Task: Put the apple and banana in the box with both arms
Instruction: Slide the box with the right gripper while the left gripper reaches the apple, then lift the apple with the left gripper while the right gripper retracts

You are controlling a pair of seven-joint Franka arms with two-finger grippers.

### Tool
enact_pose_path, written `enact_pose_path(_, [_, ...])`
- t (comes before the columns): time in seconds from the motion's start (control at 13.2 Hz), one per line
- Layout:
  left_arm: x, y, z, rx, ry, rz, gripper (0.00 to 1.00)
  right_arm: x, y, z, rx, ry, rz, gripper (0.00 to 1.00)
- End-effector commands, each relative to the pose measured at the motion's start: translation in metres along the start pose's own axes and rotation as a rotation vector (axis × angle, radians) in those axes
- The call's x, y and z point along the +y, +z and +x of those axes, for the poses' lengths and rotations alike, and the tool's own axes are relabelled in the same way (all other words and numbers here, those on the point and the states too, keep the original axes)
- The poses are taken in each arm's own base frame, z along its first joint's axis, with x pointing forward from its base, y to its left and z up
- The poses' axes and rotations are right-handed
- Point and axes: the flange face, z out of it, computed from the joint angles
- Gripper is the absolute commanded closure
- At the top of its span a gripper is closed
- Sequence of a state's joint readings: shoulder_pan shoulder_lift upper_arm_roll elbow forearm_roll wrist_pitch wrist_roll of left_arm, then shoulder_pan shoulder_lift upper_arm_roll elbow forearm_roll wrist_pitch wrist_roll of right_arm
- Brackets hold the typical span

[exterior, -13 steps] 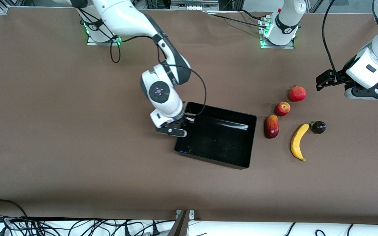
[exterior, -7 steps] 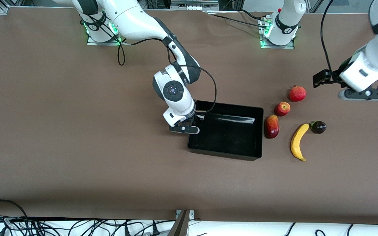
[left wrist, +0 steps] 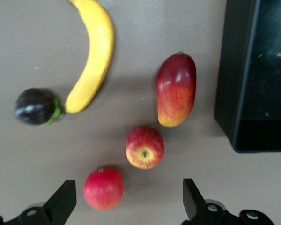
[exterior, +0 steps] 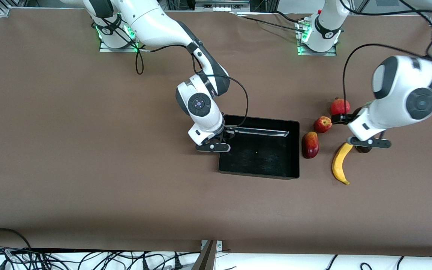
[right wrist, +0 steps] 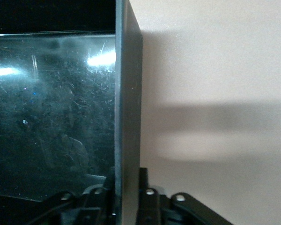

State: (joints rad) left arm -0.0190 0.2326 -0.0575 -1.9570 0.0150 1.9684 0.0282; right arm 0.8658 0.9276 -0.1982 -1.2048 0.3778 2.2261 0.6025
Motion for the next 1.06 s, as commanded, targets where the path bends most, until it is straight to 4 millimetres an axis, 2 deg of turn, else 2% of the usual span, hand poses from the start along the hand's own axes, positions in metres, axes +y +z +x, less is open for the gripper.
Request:
enact_pose_path(0.0, [0.001, 0.048, -0.031, 0.054, 0.045, 0.002, 0.00, -0.007, -0.009, 0.004, -0.001, -0.017, 0.030, 0.00])
enact_pose_path(0.08, [0.002, 0.068, -0.036, 0.083, 0.048, 0.004, 0.00, -0.008, -0.021, 0.006, 0.006, -0.018, 0.037, 0.00])
enact_pose_path(0.23, [0.003, 0.103, -0.047, 0.126, 0.048, 0.003, 0.00, -0.006, -0.061, 0.014, 0.005, -0.022, 0.038, 0.00])
enact_pose_path(0.3, [0.008, 0.117, -0.051, 0.138, 0.057, 0.005, 0.00, 0.004, -0.092, 0.024, 0.026, -0.022, 0.018, 0.00])
enact_pose_path(0.38, [0.009, 0.131, -0.052, 0.147, 0.058, 0.003, 0.00, 0.016, -0.132, 0.035, 0.052, -0.035, -0.009, 0.00])
enact_pose_path(0.53, [0.009, 0.156, -0.054, 0.159, 0.055, -0.001, 0.00, 0.057, -0.200, 0.055, 0.060, -0.047, -0.064, 0.00])
enact_pose_path(0.61, [0.009, 0.163, -0.053, 0.160, 0.058, -0.002, 0.00, 0.079, -0.235, 0.059, 0.036, -0.059, -0.085, 0.00])
enact_pose_path(0.68, [0.009, 0.161, -0.052, 0.162, 0.059, -0.001, 0.24, 0.101, -0.264, 0.061, 0.009, -0.069, -0.100, 0.00])
enact_pose_path(0.76, [0.009, 0.161, -0.051, 0.162, 0.062, -0.001, 0.59, 0.128, -0.291, 0.062, -0.006, -0.080, -0.101, 0.00])
enact_pose_path(0.84, [0.009, 0.157, -0.051, 0.165, 0.064, 0.000, 0.87, 0.154, -0.316, 0.060, -0.019, -0.093, -0.088, 0.00])
enact_pose_path(0.91, [0.010, 0.152, -0.049, 0.166, 0.065, 0.001, 0.97, 0.177, -0.328, 0.057, -0.032, -0.104, -0.074, 0.00])
enact_pose_path(0.99, [0.012, 0.140, -0.047, 0.171, 0.067, 0.002, 0.99, 0.196, -0.338, 0.055, -0.034, -0.109, -0.065, 0.00])
